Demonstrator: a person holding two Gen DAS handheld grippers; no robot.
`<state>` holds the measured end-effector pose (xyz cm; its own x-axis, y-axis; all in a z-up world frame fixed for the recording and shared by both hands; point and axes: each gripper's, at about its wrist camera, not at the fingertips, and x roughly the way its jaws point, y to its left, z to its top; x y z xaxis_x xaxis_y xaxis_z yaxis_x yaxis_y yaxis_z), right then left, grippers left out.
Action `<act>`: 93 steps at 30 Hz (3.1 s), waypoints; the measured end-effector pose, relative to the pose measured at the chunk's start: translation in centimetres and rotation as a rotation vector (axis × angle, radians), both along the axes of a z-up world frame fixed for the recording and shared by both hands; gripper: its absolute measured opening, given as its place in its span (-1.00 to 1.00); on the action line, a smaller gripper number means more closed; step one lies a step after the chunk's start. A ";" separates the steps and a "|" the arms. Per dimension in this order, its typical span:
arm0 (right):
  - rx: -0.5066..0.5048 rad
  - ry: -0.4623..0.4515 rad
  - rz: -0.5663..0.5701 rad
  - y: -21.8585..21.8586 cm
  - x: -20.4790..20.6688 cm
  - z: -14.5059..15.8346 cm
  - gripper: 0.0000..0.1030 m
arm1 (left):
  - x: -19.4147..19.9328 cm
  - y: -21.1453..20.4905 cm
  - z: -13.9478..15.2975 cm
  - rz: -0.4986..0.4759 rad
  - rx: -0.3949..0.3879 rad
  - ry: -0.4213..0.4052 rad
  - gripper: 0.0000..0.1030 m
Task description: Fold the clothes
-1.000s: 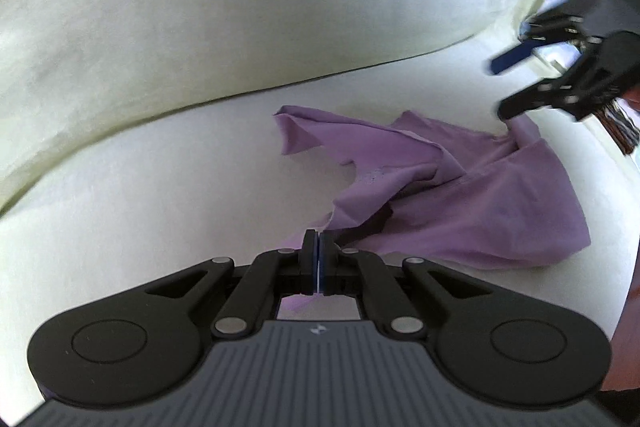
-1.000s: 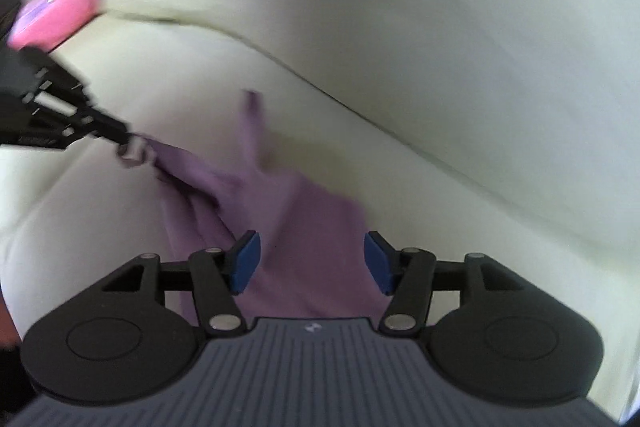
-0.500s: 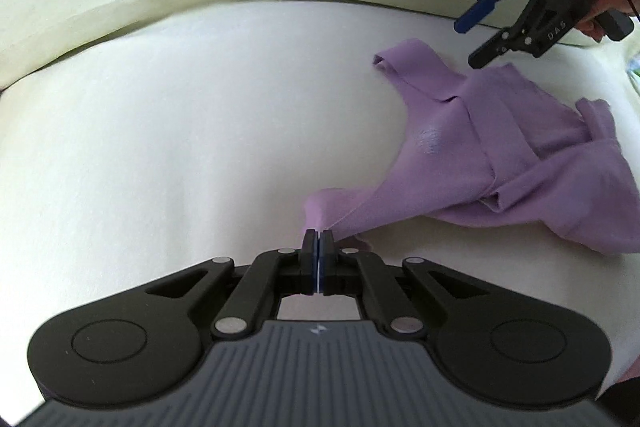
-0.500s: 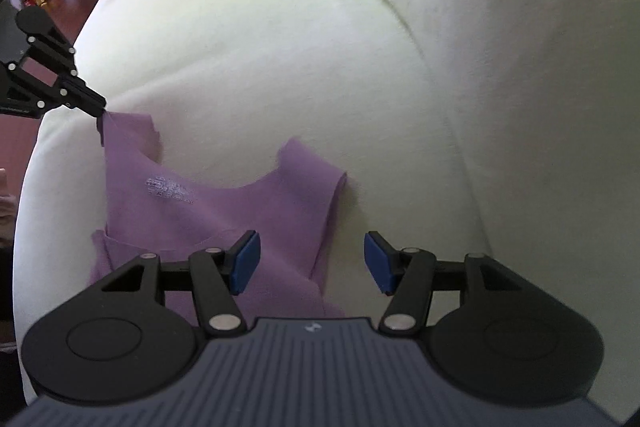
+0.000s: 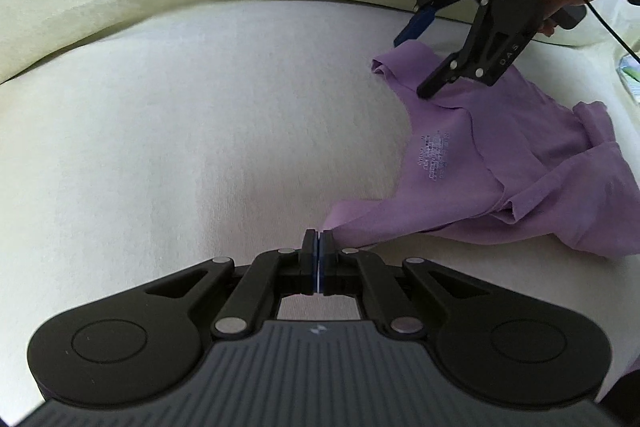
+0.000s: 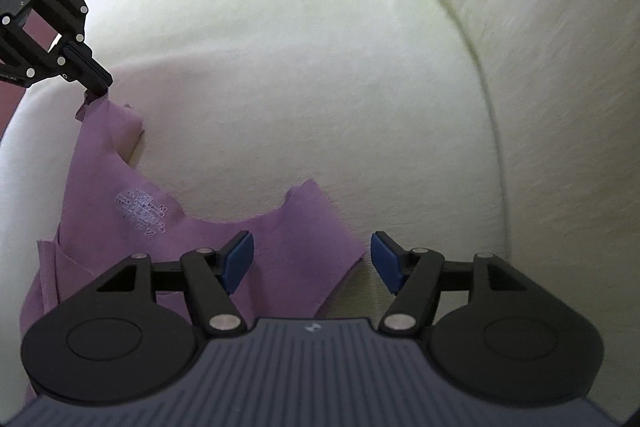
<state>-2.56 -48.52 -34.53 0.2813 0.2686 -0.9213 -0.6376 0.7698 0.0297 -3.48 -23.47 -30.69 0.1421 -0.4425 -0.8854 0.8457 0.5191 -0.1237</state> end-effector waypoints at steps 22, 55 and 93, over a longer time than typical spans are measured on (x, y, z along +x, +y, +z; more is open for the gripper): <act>-0.124 -0.189 -0.485 -5.7 -3.6 4.1 -0.95 | 2.6 -6.1 -0.9 -0.487 -0.086 -0.069 0.31; 0.125 0.026 -0.659 -8.0 -25.7 6.9 -0.09 | 3.3 -7.3 1.9 -0.254 0.000 -0.157 0.19; -0.038 -0.421 -1.158 9.6 -39.1 3.5 -0.95 | -13.5 -2.1 -4.3 -0.603 -0.386 -0.338 0.19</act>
<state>-41.64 -38.89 -31.06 0.6121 -0.3619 -0.7031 0.4669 0.8830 -0.0480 -16.96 -25.59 -35.01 0.0141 -0.7959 -0.6053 0.9913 -0.0681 0.1126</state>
